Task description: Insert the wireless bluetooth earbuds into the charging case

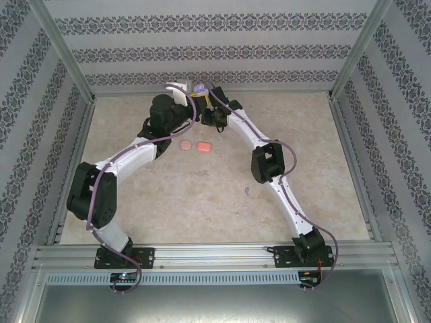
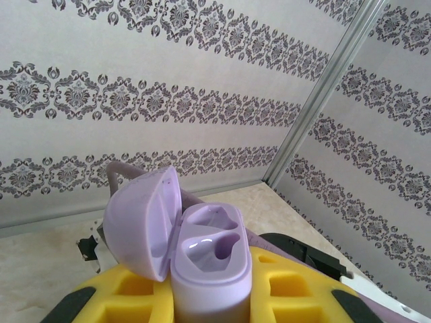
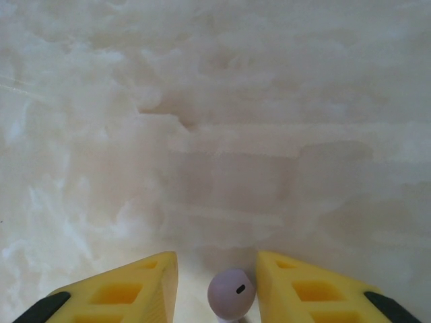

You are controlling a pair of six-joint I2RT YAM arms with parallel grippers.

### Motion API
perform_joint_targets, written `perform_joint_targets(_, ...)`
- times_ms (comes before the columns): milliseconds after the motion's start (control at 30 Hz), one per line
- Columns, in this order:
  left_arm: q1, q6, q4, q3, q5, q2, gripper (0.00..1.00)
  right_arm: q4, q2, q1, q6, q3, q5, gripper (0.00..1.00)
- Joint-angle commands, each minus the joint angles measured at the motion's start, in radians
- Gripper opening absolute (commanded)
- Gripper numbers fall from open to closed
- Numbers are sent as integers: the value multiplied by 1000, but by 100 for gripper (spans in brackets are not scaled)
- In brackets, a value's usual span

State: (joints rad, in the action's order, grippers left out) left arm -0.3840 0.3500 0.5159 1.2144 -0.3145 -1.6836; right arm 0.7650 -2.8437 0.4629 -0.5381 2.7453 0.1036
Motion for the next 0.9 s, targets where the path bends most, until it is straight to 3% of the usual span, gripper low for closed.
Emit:
perform_joint_targets(0,7,26,33,5,-21,20,0,88,0,21,27,4,-28,37)
perform_joint_targets(867,6,45,46,-7,-27,28,0,161,18,57,109,10,-130,20)
